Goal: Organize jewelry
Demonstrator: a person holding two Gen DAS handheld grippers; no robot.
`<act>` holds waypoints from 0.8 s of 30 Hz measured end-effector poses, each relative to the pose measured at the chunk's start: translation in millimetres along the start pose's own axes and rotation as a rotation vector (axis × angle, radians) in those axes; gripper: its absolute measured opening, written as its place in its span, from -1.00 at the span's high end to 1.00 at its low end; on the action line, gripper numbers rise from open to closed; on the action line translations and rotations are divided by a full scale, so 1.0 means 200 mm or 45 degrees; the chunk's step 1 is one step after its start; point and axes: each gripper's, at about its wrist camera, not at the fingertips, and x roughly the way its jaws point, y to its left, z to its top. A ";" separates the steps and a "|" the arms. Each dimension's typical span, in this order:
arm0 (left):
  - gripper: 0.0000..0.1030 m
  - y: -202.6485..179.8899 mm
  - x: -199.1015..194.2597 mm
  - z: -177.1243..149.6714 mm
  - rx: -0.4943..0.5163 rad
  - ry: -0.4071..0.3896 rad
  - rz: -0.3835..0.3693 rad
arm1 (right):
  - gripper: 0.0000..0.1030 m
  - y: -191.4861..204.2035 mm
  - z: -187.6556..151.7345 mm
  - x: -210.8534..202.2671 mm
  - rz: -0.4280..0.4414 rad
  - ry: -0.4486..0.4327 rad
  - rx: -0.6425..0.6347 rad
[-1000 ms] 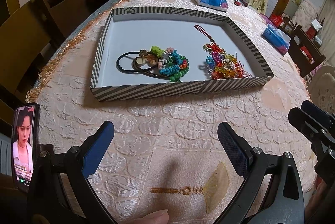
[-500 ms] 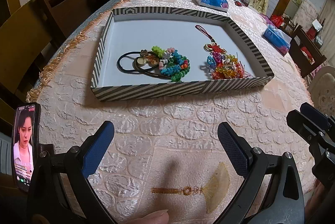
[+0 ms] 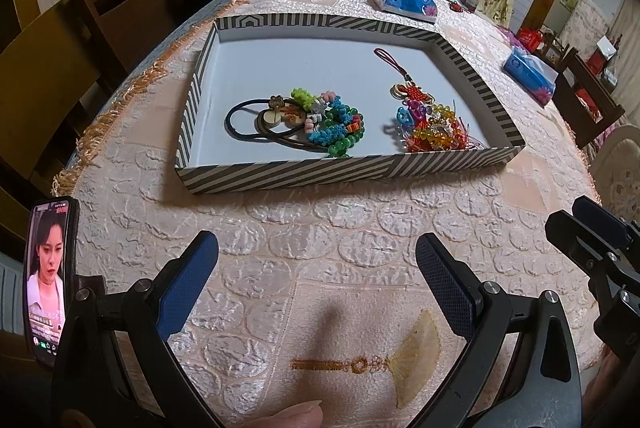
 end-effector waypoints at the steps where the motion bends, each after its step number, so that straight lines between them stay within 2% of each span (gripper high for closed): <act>1: -0.93 0.00 0.00 0.00 0.001 0.000 0.001 | -0.06 0.00 0.00 0.00 0.000 0.000 0.000; 24: -0.93 0.00 -0.01 0.00 0.004 -0.005 0.009 | -0.06 0.01 0.00 0.00 0.002 0.009 -0.006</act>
